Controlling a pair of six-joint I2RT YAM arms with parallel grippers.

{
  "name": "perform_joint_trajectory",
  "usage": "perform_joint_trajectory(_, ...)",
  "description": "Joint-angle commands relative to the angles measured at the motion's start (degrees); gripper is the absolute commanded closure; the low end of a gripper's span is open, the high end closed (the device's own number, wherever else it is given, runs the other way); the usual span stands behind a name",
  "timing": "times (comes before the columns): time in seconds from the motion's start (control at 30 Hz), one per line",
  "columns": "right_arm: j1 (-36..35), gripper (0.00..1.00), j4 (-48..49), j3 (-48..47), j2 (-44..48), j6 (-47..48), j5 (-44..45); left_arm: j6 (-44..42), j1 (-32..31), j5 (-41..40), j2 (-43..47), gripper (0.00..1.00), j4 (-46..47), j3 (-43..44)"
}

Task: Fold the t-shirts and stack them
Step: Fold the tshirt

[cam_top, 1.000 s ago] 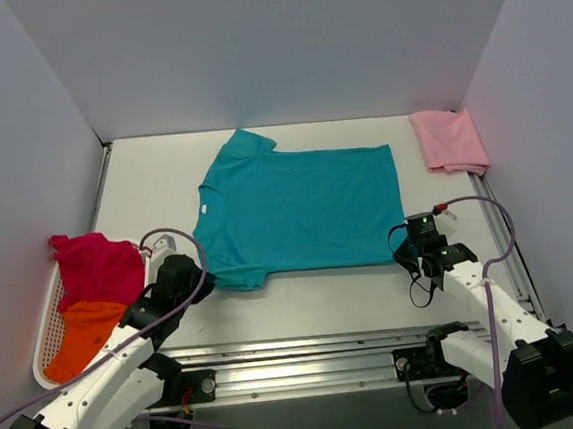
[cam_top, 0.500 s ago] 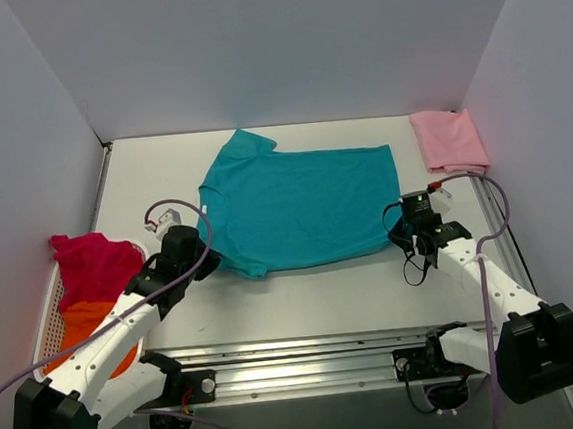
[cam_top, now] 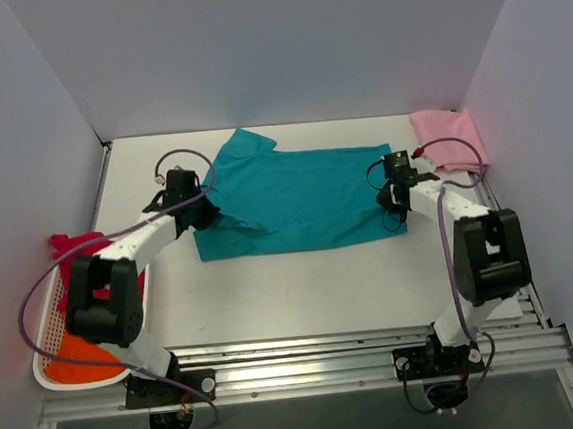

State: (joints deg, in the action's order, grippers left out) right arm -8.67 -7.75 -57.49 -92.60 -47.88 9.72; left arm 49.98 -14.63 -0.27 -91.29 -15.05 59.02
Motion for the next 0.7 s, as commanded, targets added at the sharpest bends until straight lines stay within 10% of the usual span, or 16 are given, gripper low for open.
perform_joint_trajectory(0.0,2.3,1.00,0.1,-7.3,-9.4,-1.0,1.1,-4.7,3.5,8.6,-12.4,0.98,2.8,12.2)
perform_joint_trajectory(0.1,3.7,1.00,-1.5,-16.2,-18.9,-1.1,0.1,-8.1,4.9,12.6,-24.3,0.89,-2.5,22.6)
perform_joint_trajectory(0.13,3.7,0.84,-2.4,-18.5,-22.8,-0.2,-0.7,-8.7,5.2,13.3,-26.7,0.72,-5.7,28.9)
perform_joint_trajectory(0.17,3.8,0.69,-3.1,-22.3,-24.0,0.1,-0.6,-9.3,5.7,13.8,-30.2,0.31,-6.7,31.3)
perform_joint_trajectory(0.2,3.8,0.34,-3.6,-23.4,-24.8,0.2,-0.1,-9.8,6.1,14.9,-31.3,0.01,-7.3,32.9)
perform_joint_trajectory(0.27,3.8,0.01,-3.0,-24.0,-24.8,-0.1,0.8,-9.6,7.6,15.7,-31.3,0.06,-5.2,33.5)
perform_joint_trajectory(0.67,2.8,0.00,-4.5,-21.8,-7.8,0.5,8.6,-9.2,13.4,7.7,-10.7,0.06,-4.1,24.3)
